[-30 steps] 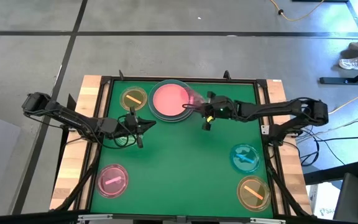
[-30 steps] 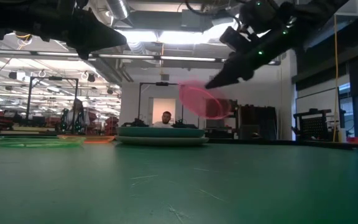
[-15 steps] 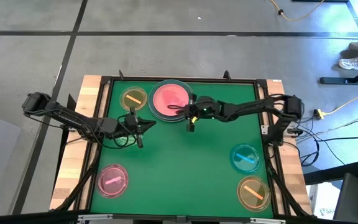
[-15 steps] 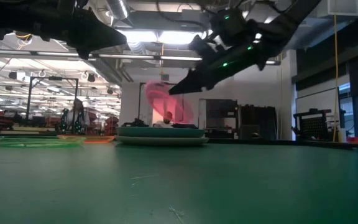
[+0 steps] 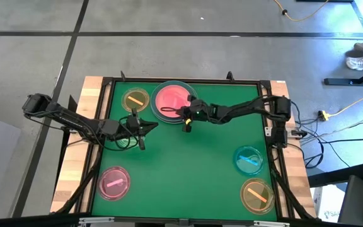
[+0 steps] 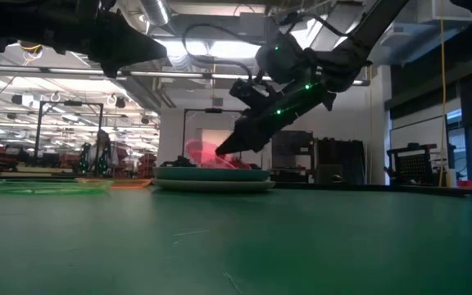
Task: Stack plastic plates
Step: Stack the top pink plate on top of the light pink plate, then stack the blue plate on top of the pink plate
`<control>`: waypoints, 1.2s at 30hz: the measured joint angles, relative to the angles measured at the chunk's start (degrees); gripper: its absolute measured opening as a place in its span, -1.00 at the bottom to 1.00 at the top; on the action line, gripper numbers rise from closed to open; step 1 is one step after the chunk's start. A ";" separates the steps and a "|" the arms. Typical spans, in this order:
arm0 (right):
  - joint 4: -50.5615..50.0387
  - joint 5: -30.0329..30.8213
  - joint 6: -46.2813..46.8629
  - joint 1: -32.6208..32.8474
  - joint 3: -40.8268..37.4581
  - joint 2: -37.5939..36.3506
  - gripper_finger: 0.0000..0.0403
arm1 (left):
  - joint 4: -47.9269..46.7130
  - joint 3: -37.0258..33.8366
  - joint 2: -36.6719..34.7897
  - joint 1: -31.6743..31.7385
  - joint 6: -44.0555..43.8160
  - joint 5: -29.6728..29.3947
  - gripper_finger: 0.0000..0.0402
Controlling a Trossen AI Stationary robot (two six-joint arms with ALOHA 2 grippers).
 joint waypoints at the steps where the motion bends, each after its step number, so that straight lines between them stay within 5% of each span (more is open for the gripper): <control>1: 0.38 0.03 0.01 0.00 0.01 0.28 -0.98 | 0.05 0.00 0.00 0.00 0.00 0.02 -0.94; 12: -0.99 0.19 0.01 0.17 -0.07 -0.54 -0.40 | 0.02 0.00 0.00 0.00 0.00 0.01 -0.94; 21: -25.12 -0.09 2.23 7.05 0.02 -16.75 -0.26 | 0.00 0.00 0.00 0.00 -0.06 0.00 -0.94; 28: -48.51 0.37 15.68 18.10 0.04 -27.41 -0.29 | 0.02 0.00 0.00 0.00 -0.42 0.02 -0.94; 36: -67.26 0.33 38.70 32.89 -1.17 -28.85 -0.29 | -0.02 0.00 0.00 0.00 -0.44 0.02 -0.94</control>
